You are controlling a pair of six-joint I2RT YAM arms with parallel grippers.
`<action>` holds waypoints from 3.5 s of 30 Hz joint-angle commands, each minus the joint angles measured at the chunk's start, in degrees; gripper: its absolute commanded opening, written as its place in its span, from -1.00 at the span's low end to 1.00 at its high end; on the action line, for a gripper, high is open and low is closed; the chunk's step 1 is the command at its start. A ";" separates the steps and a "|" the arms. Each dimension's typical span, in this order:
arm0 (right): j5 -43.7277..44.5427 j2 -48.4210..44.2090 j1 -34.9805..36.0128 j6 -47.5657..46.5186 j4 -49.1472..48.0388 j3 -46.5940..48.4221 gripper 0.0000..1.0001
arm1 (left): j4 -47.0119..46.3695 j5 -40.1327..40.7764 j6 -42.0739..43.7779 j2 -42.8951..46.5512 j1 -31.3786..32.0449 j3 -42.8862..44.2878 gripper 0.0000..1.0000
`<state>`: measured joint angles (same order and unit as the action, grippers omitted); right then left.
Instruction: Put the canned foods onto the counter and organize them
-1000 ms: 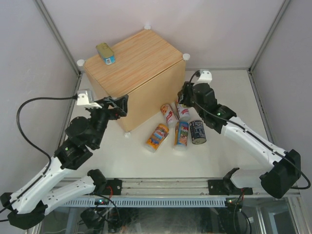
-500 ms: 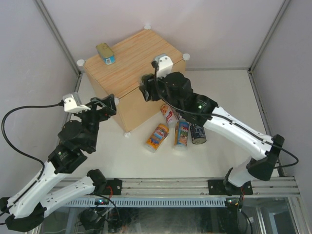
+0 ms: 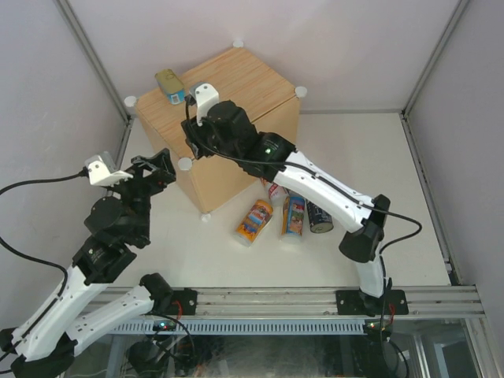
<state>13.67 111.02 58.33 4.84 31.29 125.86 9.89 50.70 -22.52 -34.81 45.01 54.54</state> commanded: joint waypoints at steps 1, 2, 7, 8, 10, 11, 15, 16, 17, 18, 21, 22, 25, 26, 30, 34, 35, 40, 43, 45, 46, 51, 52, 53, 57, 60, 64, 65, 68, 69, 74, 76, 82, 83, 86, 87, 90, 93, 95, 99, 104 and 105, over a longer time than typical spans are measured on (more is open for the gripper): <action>-1.25 4.57 0.37 -1.89 1.92 12.44 -1.00 | -1.73 -2.81 -1.45 0.81 -3.45 0.09 0.71; -1.28 5.85 0.37 -2.08 2.72 14.52 -1.00 | -1.64 -3.67 -1.78 0.89 -4.42 -0.08 0.71; -1.76 8.26 -0.32 -2.28 2.06 16.51 -1.00 | -1.75 -5.96 -2.32 0.62 -6.34 -0.64 0.72; -1.99 8.60 -0.60 -2.09 1.96 16.52 -1.00 | -1.80 -6.26 -2.35 0.49 -6.61 -0.80 0.72; -2.93 9.17 -1.18 -1.67 1.95 16.63 -1.00 | -1.96 -6.91 -2.50 0.23 -7.13 -0.99 0.72; -3.52 9.51 -1.40 -1.41 1.86 16.60 -0.98 | -2.16 -7.15 -2.73 0.09 -7.41 -1.20 0.72; -5.38 10.67 -1.97 -1.15 1.32 16.61 -0.80 | -3.09 -7.71 -3.21 -0.43 -7.83 -1.88 0.73; -5.70 10.99 -2.04 -1.15 1.18 16.61 -0.72 | -3.26 -7.72 -3.27 -0.50 -7.91 -1.99 0.74; -5.97 11.26 -2.08 -1.11 1.11 16.68 -0.64 | -3.44 -7.74 -3.23 -0.63 -7.97 -2.11 0.75; -6.22 11.52 -2.16 -1.03 1.00 16.77 -0.56 | -3.55 -7.72 -3.23 -0.69 -8.01 -2.10 0.75; -6.90 12.36 -2.69 -0.51 0.59 16.78 -0.22 | -3.65 -7.69 -3.08 -1.15 -8.17 -1.93 0.75; -7.12 12.56 -2.84 -0.39 0.47 16.71 -0.13 | -3.65 -7.67 -3.06 -1.26 -8.19 -1.92 0.76; -7.88 13.26 -3.37 0.22 -0.02 16.70 0.15 | -3.79 -7.54 -2.97 -1.53 -8.35 -2.12 0.76; -7.87 13.44 -3.56 0.38 -0.20 16.67 0.22 | -3.95 -7.47 -2.96 -1.57 -8.44 -2.19 0.76; -7.92 13.79 -3.85 0.59 -0.78 16.61 0.46 | -4.58 -7.52 -2.96 -1.67 -8.67 -2.62 0.76; -7.86 13.66 -4.26 0.85 -1.18 16.61 0.50 | -4.70 -7.78 -3.05 -2.04 -8.79 -2.62 0.76; -7.77 13.57 -4.27 0.90 -1.29 16.57 0.51 | -4.70 -7.80 -2.97 -2.11 -8.80 -2.58 0.76; -8.26 11.56 -4.54 1.67 -4.21 15.00 0.52 | -4.40 -7.83 -3.01 -2.03 -8.80 -3.00 0.76; -8.86 9.87 -4.52 2.05 -5.76 14.02 0.53 | -3.71 -7.41 -3.05 -1.40 -8.81 -3.24 0.76; -9.51 8.61 -4.39 2.22 -6.77 13.16 0.53 | -3.30 -7.39 -3.09 -1.00 -8.85 -3.24 0.76; -9.60 7.91 -4.30 2.27 -7.05 12.69 0.53 | -3.06 -7.56 -3.13 -0.96 -8.85 -3.03 0.76; -9.64 3.97 -3.90 2.36 -7.97 9.41 0.54 | -2.46 -9.51 -2.51 -1.16 -8.81 -2.45 0.77; -9.49 2.60 -3.82 2.43 -8.91 7.90 0.54 | -2.59 -10.26 -1.88 -1.40 -8.83 -2.34 0.77; -9.27 1.06 -3.81 2.56 -10.07 5.86 0.54 | -2.66 -10.87 -1.27 -1.67 -8.80 -2.23 0.77; -7.78 -6.03 -3.72 2.95 -14.74 -2.38 0.54 | -2.86 -13.95 0.51 -3.08 -8.80 -1.54 0.75; -6.10 -12.45 -3.79 3.14 -19.11 -9.79 0.54 | -2.69 -18.45 1.68 -4.12 -8.80 -0.47 0.65; -4.25 -21.10 -4.30 3.63 -23.37 -19.84 0.53 | -1.53 -23.41 3.38 -6.21 -8.53 1.86 0.54; -3.99 -23.05 -4.73 3.90 -24.49 -22.24 0.53 | -0.53 -23.68 3.85 -7.14 -8.27 2.93 0.53; -4.00 -28.68 -5.74 4.99 -27.21 -29.26 0.52 | 1.49 -23.11 4.74 -9.55 -7.44 5.36 0.53; -3.88 -30.05 -6.06 5.20 -27.58 -31.13 0.52 | 2.12 -22.13 4.77 -10.64 -7.07 6.31 0.54; -4.33 -35.91 -7.85 6.53 -29.80 -38.70 0.52 | 4.93 -16.13 3.82 -14.91 -4.41 9.60 0.58; -4.88 -37.18 -8.52 7.05 -30.19 -40.43 0.51 | 6.43 -13.82 3.59 -17.01 -2.94 11.70 0.58; -6.37 -39.86 -10.38 8.11 -31.17 -44.32 0.52 | 10.86 -5.70 4.79 -23.00 0.81 17.74 0.60; -6.64 -40.17 -10.73 8.47 -31.27 -44.84 0.52 | 11.74 -4.50 4.85 -24.30 1.00 18.65 0.61; -7.52 -41.16 -11.72 9.01 -31.78 -46.24 0.52 | 13.55 -1.44 5.36 -26.43 1.13 20.41 0.61; -7.84 -41.41 -12.00 9.19 -31.87 -46.62 0.52 | 13.77 -0.50 5.57 -26.90 1.13 20.69 0.61; -8.45 -41.91 -12.80 9.51 -31.97 -47.38 0.52 | 14.01 1.32 6.51 -27.79 1.13 21.10 0.62; -8.87 -42.11 -13.51 9.83 -32.23 -47.91 0.52 | 15.01 2.56 7.59 -29.18 1.13 22.34 0.62; -9.18 -42.11 -13.82 10.05 -32.49 -48.22 0.52 | 14.93 2.92 8.48 -29.80 1.07 22.65 0.62; -9.40 -42.03 -14.03 10.32 -32.86 -48.56 0.51 | 13.70 2.78 10.30 -30.36 0.39 22.61 0.62; -9.46 -41.85 -14.20 10.37 -32.96 -48.71 0.51 | 13.37 0.96 10.27 -30.21 -1.80 21.70 0.59; -9.52 -41.81 -14.28 10.39 -32.96 -48.77 0.52 | 13.13 0.48 10.24 -30.01 -2.30 21.30 0.58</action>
<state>4.95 70.11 44.34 14.20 1.06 76.97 24.67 51.83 -13.82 -65.58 44.45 73.93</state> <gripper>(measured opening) 0.759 0.798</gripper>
